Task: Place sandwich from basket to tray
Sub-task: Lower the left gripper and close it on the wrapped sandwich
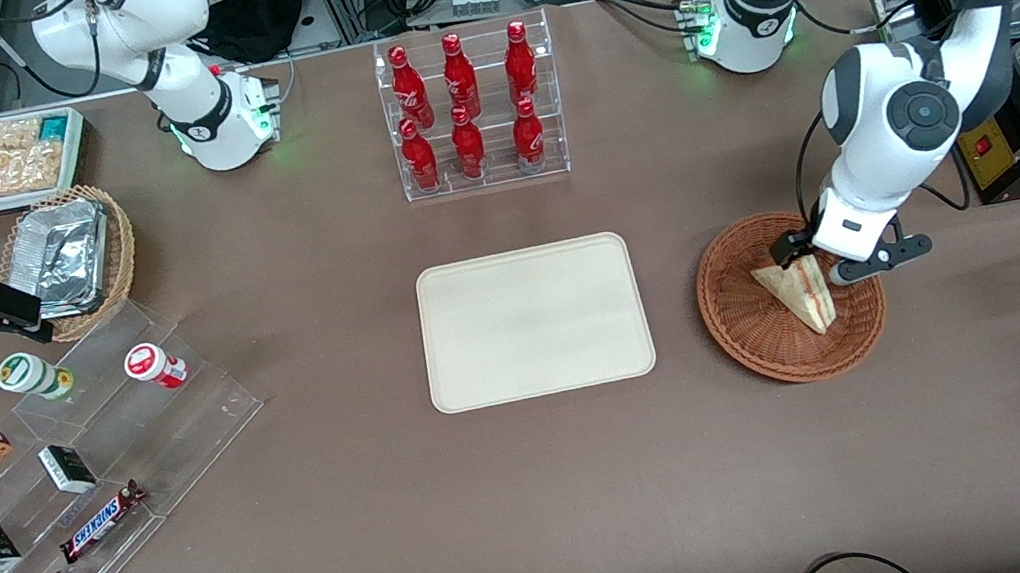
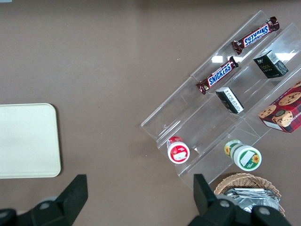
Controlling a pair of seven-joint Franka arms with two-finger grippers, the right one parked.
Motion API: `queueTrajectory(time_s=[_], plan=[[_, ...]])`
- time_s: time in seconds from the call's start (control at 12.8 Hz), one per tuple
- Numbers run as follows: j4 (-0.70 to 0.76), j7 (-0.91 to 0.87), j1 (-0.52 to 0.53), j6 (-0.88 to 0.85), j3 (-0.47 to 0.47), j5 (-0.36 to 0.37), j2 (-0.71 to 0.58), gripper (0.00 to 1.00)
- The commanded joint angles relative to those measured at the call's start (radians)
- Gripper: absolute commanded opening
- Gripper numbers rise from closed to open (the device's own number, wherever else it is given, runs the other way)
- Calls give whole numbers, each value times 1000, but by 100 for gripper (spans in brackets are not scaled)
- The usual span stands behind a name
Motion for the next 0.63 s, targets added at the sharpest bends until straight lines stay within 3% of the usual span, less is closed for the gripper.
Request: queueTrajectory(time_s=[0.0,0.31,0.55], plan=[[-31,-189,4,50,-4,-5,4,100],[-19,-404,6,51,-4,-13,52,100],[-14,-434,7,74,-4,-13,87,100]])
